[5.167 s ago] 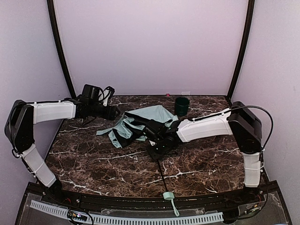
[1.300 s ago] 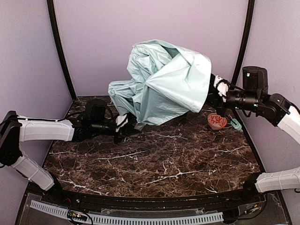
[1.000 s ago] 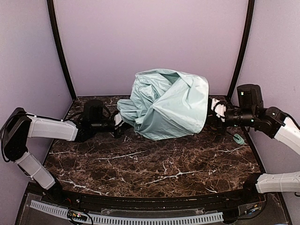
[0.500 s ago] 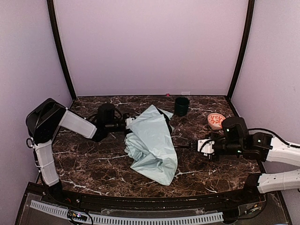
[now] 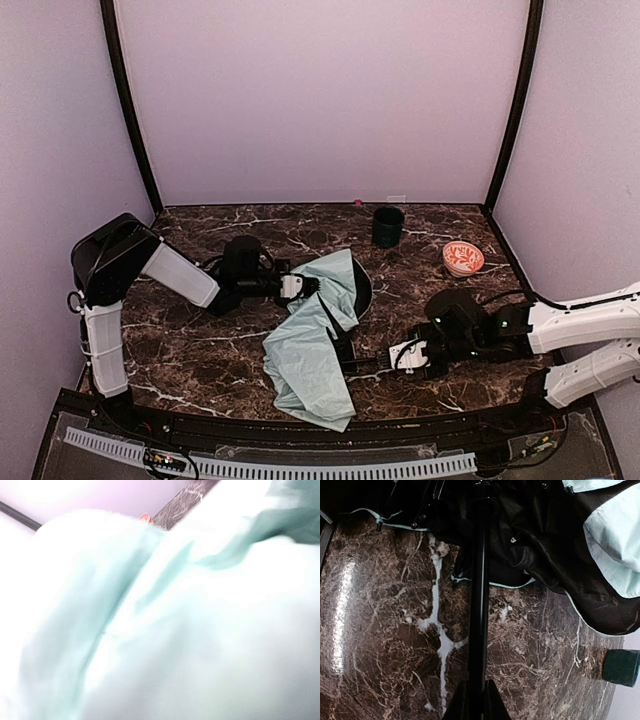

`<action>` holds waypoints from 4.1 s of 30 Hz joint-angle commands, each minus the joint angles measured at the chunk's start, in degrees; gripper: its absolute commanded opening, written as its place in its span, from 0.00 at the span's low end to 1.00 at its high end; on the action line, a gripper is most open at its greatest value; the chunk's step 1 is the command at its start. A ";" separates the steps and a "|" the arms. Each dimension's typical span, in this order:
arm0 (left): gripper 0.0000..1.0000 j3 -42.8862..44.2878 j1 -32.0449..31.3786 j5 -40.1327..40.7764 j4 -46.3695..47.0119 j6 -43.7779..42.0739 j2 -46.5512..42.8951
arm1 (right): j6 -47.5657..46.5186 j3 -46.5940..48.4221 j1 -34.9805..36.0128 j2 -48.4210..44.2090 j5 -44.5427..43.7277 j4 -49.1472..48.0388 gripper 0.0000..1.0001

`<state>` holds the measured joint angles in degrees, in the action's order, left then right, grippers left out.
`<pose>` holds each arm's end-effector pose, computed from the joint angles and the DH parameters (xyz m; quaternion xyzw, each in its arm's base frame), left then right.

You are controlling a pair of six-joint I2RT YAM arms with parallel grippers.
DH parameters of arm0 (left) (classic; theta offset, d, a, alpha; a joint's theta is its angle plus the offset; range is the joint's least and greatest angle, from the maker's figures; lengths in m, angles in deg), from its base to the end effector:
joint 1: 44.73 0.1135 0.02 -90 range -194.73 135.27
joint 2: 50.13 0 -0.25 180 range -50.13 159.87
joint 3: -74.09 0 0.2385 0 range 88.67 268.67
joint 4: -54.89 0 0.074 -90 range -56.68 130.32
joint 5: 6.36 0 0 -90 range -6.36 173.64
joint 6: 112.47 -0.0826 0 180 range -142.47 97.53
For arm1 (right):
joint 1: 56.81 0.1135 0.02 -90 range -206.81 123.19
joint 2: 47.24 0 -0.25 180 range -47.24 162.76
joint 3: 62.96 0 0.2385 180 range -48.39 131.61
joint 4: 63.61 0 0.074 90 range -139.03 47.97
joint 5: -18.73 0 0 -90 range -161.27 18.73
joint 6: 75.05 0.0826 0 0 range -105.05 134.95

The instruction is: Put away the umbrella

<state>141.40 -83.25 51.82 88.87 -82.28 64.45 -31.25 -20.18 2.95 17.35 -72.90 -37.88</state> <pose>0.3063 -0.2995 0.1325 0.6818 0.3644 -0.1010 0.6262 0.1228 0.2060 0.1352 -0.7411 0.5653 0.0296 0.3611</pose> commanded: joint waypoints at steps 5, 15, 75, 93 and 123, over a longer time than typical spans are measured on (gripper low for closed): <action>0.00 -0.62 0.48 6.89 8.44 -1.81 0.86 | 4.07 -1.91 2.78 5.88 3.75 -3.19 0.00; 0.49 3.22 5.77 15.58 11.67 4.23 4.56 | 5.33 -1.98 2.81 9.92 3.18 -3.22 0.00; 0.77 -13.53 -33.81 19.05 -58.81 36.12 -51.95 | 44.46 32.50 0.42 37.73 15.40 -18.84 0.82; 0.79 -21.24 -36.45 27.87 -34.28 20.69 -36.36 | 57.62 32.47 -9.75 50.82 20.71 -16.08 0.67; 0.00 -17.56 -15.51 27.07 -24.62 45.20 -32.32 | 47.38 29.36 -9.53 48.76 40.78 -9.65 0.56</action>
<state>123.04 -100.38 79.93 64.24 -42.96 28.24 16.44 11.32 -7.43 65.02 -37.34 -52.41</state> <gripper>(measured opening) 0.007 0.563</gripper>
